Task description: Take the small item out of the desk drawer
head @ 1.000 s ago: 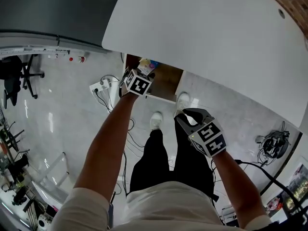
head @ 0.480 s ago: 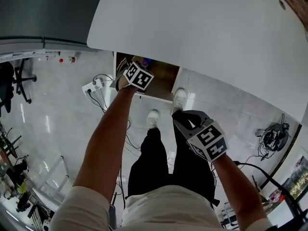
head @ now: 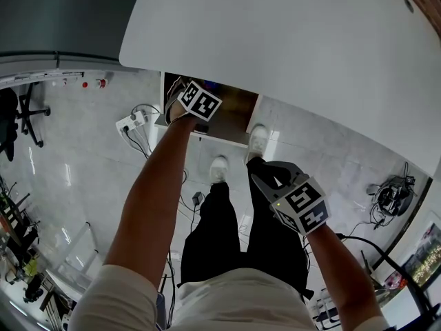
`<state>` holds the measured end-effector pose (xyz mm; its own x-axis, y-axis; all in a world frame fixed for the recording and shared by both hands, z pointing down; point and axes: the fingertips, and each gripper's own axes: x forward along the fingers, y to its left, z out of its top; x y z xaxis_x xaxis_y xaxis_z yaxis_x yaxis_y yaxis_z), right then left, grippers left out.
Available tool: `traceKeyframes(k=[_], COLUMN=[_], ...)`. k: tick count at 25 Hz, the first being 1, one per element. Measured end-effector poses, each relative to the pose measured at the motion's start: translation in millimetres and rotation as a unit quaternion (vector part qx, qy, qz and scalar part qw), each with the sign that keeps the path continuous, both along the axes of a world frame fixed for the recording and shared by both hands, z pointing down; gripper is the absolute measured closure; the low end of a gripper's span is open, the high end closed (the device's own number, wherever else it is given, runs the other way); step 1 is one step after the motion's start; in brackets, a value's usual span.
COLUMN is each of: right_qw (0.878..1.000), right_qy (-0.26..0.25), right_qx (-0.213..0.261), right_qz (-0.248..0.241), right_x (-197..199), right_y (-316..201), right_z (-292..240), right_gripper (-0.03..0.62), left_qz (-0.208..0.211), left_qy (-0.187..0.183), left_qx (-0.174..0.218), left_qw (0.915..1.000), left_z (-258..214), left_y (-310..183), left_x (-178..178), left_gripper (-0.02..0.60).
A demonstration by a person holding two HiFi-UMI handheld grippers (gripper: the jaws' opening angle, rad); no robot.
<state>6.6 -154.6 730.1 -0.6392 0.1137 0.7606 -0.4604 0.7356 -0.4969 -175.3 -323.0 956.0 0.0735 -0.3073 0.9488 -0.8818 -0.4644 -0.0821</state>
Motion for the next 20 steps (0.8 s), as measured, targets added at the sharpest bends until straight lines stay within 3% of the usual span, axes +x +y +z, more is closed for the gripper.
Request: traceKeyframes(k=[14, 20], right_qw=[1.0, 1.0], right_qy=[0.006, 0.003], right_qx=[0.003, 0.006], right_qz=[0.003, 0.005], right_x=[10.1, 9.2], right_y=[-0.6, 0.6], right_z=[5.9, 3.4], right_gripper=[0.493, 0.493], left_qz=[0.0, -0.017], left_qy=[0.017, 0.043], left_qx=[-0.003, -0.002], left_qw=[0.9999, 0.9989], left_z=[3.5, -8.2], left_y=[-3.3, -4.1], left_x=[-2.1, 3.3], left_gripper=[0.192, 0.192])
